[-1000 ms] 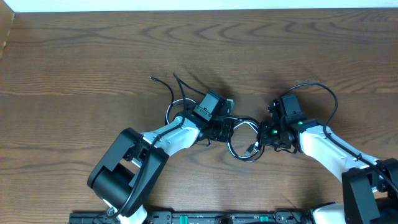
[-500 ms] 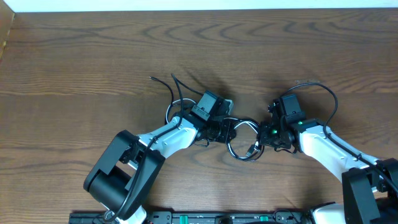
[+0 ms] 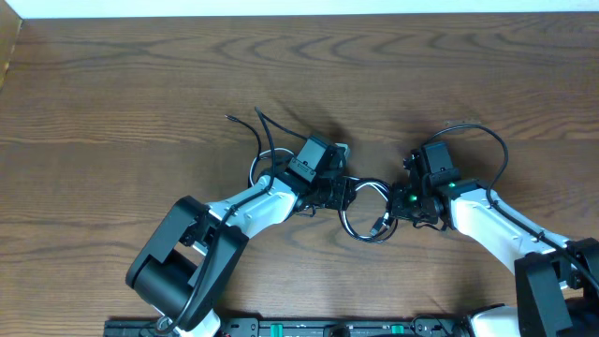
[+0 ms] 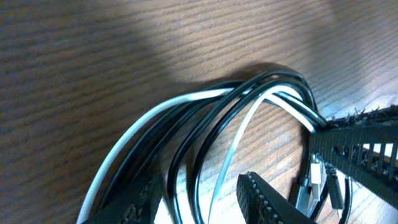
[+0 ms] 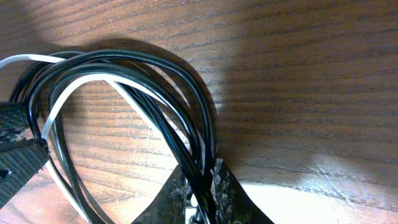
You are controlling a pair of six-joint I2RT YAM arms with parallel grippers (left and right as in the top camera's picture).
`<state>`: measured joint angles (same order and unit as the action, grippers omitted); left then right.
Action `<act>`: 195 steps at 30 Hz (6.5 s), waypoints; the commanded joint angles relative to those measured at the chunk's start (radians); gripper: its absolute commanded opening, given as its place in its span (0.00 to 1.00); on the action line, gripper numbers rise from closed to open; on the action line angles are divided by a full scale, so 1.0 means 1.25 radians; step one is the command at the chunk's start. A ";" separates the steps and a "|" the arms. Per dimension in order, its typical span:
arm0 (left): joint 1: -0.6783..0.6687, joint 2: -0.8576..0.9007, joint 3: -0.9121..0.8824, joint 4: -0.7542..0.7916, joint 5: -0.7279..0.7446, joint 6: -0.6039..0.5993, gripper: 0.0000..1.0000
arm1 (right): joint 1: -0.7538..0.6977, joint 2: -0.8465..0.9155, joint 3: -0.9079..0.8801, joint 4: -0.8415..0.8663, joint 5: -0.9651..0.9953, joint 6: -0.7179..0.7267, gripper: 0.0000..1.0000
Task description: Untangle cables
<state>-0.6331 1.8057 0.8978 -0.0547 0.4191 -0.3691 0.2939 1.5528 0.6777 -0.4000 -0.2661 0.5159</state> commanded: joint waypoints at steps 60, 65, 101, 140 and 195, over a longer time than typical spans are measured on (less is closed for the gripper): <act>0.006 -0.114 -0.008 -0.099 0.054 0.005 0.08 | 0.001 0.015 -0.016 -0.009 0.010 0.009 0.13; -0.031 -0.113 -0.008 -0.099 0.050 0.004 0.08 | 0.001 0.015 -0.016 -0.009 0.010 0.009 0.12; -0.093 0.102 -0.008 0.064 -0.080 0.034 0.41 | 0.001 0.015 -0.016 -0.016 0.010 0.009 0.12; 0.031 -0.097 -0.008 -0.114 0.244 0.091 0.08 | 0.001 0.015 -0.016 -0.016 0.007 0.009 0.50; 0.067 -0.101 -0.009 -0.124 0.199 0.178 0.12 | 0.001 0.015 -0.016 -0.003 0.019 0.009 0.48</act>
<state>-0.5362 1.6337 0.8898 -0.2195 0.6800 -0.1661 0.2939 1.5436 0.6842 -0.3950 -0.2958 0.5232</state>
